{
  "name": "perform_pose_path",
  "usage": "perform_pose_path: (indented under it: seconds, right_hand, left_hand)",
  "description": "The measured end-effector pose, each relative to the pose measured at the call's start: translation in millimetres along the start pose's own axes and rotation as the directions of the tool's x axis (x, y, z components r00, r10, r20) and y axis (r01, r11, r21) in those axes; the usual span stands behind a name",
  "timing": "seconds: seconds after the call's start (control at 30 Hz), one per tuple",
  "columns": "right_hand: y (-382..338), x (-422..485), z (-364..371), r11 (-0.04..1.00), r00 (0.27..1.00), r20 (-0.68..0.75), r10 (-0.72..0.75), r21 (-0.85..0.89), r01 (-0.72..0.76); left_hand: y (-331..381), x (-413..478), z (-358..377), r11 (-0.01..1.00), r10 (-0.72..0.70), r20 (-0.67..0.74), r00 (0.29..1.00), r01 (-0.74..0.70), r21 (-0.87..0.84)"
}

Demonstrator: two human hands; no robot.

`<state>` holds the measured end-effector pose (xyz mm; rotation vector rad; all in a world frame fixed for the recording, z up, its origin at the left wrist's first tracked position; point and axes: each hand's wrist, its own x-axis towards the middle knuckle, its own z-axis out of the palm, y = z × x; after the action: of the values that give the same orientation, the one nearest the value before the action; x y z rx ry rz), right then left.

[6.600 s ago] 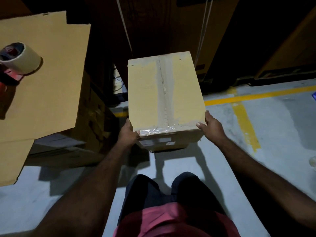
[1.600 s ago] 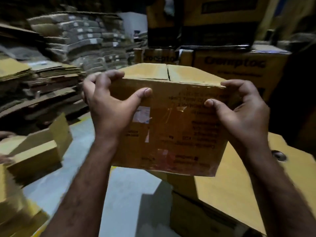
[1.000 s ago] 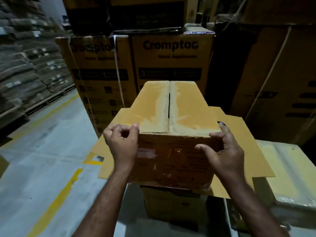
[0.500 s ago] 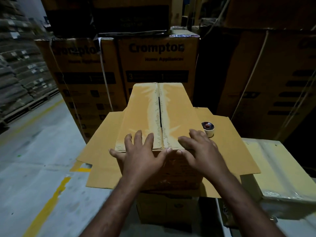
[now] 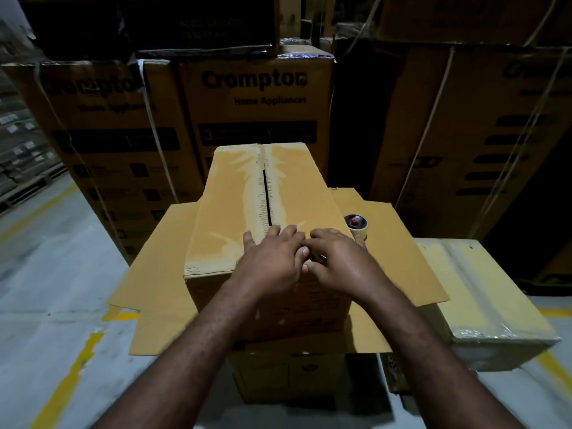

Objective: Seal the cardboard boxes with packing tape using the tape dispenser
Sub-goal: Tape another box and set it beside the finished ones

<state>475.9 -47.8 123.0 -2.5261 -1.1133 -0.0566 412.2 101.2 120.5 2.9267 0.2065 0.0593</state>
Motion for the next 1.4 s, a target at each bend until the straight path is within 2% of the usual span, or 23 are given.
perform_pose_path:
  seconds: [0.07, 0.1, 0.17, 0.23, 0.3, 0.37, 0.43, 0.5, 0.57, 0.6, 0.7, 0.8, 0.87, 0.93, 1.03, 1.13, 1.2, 1.27, 1.33, 1.4]
  right_hand:
    - [6.9, 2.7, -1.0, 1.000, 1.000, 0.028, -0.008, 0.005, 0.008]
    - [11.1, 4.0, -4.5, 0.997, 0.999, 0.053, -0.011, 0.071, 0.007]
    - [20.8, 9.3, -16.2, 0.933, 0.998, 0.060, 0.007, 0.359, -0.028]
    - [31.8, 20.3, -27.0, 0.803, 0.994, 0.033, 0.103, 0.587, -0.102]
    - [41.8, 36.0, -28.6, 0.803, 0.990, 0.021, 0.137, 0.583, -0.123]
    - [46.1, 51.3, -21.6, 0.868, 0.997, 0.048, 0.063, 0.490, -0.078]
    - [53.6, 65.2, -9.0, 0.886, 1.000, 0.013, 0.020, 0.463, -0.024]
    - [66.8, 75.8, -1.0, 0.811, 0.981, -0.131, 0.145, 0.584, -0.042]
    - [85.0, 86.3, 5.7, 0.703, 0.907, -0.270, 0.324, 0.711, -0.039]
    - [94.1, 92.3, 9.9, 0.677, 0.868, -0.296, 0.398, 0.734, -0.060]
    - [125.6, 112.0, 36.0, 0.674, 0.813, -0.213, 0.542, 0.688, -0.269]
    - [159.8, 122.2, 76.4, 0.692, 0.745, -0.103, 0.659, 0.470, -0.548]
    - [176.9, 120.2, 99.6, 0.635, 0.671, -0.024, 0.741, 0.351, -0.688]
    - [182.8, 117.2, 112.1, 0.583, 0.625, 0.050, 0.779, 0.308, -0.752]
    - [183.6, 121.6, 118.1, 0.539, 0.588, 0.101, 0.802, 0.300, -0.787]
    - [180.6, 131.8, 112.1, 0.494, 0.552, 0.219, 0.804, 0.271, -0.826]
    - [177.5, 133.0, 108.2, 0.500, 0.576, 0.278, 0.769, 0.301, -0.812]
    - [176.7, 130.3, 103.6, 0.467, 0.597, 0.243, 0.765, 0.429, -0.773]
    - [172.1, 128.0, 84.8, 0.377, 0.588, 0.196, 0.785, 0.602, -0.704]
    - [161.8, 127.1, 52.8, 0.294, 0.615, 0.171, 0.770, 0.760, -0.579]
  left_hand:
    - [-0.3, 6.2, -1.8, 1.000, 0.015, 0.018, 1.000, -0.015, -0.007]
    - [-1.5, 9.4, -3.5, 1.000, 0.023, 0.035, 0.999, -0.023, -0.014]
    - [-4.4, 18.2, -8.4, 0.998, 0.048, 0.071, 0.996, -0.045, -0.041]
    - [-7.0, 32.9, -11.9, 0.995, 0.087, 0.101, 0.991, -0.081, -0.055]
    - [-8.4, 52.3, -13.2, 0.992, 0.118, 0.129, 0.985, -0.111, -0.061]
    - [-11.9, 75.2, -14.2, 0.990, 0.138, 0.167, 0.976, -0.132, -0.045]
    - [-18.6, 99.4, -16.3, 0.989, 0.148, 0.200, 0.969, -0.150, -0.005]
    - [-27.3, 121.7, -19.3, 0.989, 0.133, 0.204, 0.970, -0.142, 0.030]
    - [-36.1, 139.4, -20.9, 0.992, 0.101, 0.204, 0.974, -0.115, 0.056]
    - [-39.7, 146.2, -20.3, 0.992, 0.092, 0.201, 0.975, -0.107, 0.063]
    - [-47.4, 159.3, -17.4, 0.990, 0.103, 0.180, 0.978, -0.117, 0.073]
    - [-49.2, 160.9, -15.7, 0.987, 0.116, 0.173, 0.978, -0.134, 0.093]
    - [-48.7, 157.4, -14.3, 0.983, 0.124, 0.181, 0.976, -0.145, 0.111]
    - [-47.0, 154.9, -12.3, 0.981, 0.132, 0.185, 0.974, -0.156, 0.119]
    - [-45.4, 156.8, -8.7, 0.978, 0.141, 0.184, 0.973, -0.166, 0.125]
    - [-48.0, 160.9, -6.7, 0.976, 0.146, 0.186, 0.972, -0.172, 0.131]
    - [-52.0, 161.1, -5.7, 0.976, 0.158, 0.187, 0.970, -0.183, 0.122]
    - [-55.2, 161.6, -5.8, 0.975, 0.167, 0.188, 0.968, -0.190, 0.114]
    - [-57.1, 163.1, -6.0, 0.974, 0.173, 0.181, 0.968, -0.195, 0.115]
    - [-56.4, 163.8, -5.1, 0.974, 0.176, 0.168, 0.970, -0.196, 0.112]
